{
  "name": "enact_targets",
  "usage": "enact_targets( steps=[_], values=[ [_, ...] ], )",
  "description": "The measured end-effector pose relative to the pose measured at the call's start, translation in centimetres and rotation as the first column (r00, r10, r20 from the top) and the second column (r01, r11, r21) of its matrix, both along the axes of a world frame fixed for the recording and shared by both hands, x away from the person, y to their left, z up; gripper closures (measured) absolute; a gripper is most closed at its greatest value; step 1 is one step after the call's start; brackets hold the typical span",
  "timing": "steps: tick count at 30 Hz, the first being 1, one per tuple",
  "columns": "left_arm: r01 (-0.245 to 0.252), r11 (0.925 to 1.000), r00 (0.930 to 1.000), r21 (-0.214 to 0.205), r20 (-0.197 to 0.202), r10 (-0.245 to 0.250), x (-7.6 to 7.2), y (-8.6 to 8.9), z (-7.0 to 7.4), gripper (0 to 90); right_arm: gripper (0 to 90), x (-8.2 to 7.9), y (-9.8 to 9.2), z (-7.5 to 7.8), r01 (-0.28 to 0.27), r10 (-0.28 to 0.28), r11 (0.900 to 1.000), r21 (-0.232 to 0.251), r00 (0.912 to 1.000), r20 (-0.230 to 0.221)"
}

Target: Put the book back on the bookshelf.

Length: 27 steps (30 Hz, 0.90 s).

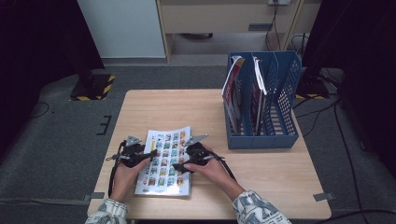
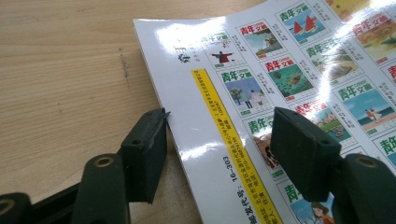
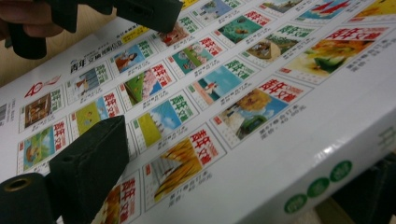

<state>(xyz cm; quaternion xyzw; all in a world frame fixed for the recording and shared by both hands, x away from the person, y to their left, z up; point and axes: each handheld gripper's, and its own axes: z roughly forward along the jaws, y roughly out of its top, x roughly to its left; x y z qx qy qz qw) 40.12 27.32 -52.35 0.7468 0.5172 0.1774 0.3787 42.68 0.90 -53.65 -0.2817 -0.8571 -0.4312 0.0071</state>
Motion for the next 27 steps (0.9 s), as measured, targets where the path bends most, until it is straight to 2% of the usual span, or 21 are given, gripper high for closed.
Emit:
enact_targets(
  steps=[2,4,7,12,16,19,22,26,27],
  values=[
    [0.001,1.0000,1.0000,-0.002,0.001,-0.001,0.01,-0.09,-0.02,36.3,10.5,0.19,0.36,-0.09,-0.009,0.009,0.9996,0.027,0.9999,-0.011],
    [-0.003,1.0000,1.0000,-0.001,0.001,0.003,0.01,-0.16,-0.03,36.2,9.8,0.32,0.56,-0.10,-0.020,0.021,0.9992,0.036,0.9994,-0.027],
    [-0.006,1.0000,1.0000,-0.005,0.004,0.006,-0.02,-0.16,-0.08,36.2,9.8,0.36,0.43,-0.18,-0.023,0.024,0.9986,0.047,0.9994,-0.027],
    [-0.008,0.9999,0.9999,-0.008,0.008,0.008,-0.07,-0.19,-0.13,36.1,9.4,0.39,0.30,-0.30,-0.015,0.017,0.9974,0.070,0.9992,-0.036],
    [-0.006,0.9999,1.0000,-0.013,0.007,0.006,-0.04,-0.18,-0.16,36.1,5.7,0.50,0.37,-0.41,0.009,-0.002,0.9946,0.103,0.9977,-0.068],
    [-0.004,0.9999,1.0000,-0.011,0.006,0.004,-0.04,-0.19,-0.14,36.1,5.0,0.34,0.63,-0.33,0.010,-0.005,0.9966,0.082,0.9983,-0.059],
    [-0.004,0.9999,0.9999,0.010,0.010,0.004,-0.09,-0.37,-0.01,36.1,6.2,0.28,0.71,-0.30,0.013,-0.010,0.9973,0.073,0.9986,-0.051],
    [-0.001,0.9999,1.0000,0.014,0.008,0.001,-0.09,-0.48,0.06,36.3,12.5,0.45,0.43,-0.11,0.011,-0.007,0.9978,0.065,0.9985,-0.055],
    [0.001,0.9999,1.0000,0.013,0.006,-0.001,-0.09,-0.47,0.07,36.3,16.5,0.50,0.31,-0.06,-0.001,0.003,0.9987,0.052,0.9992,-0.039]
  ],
)
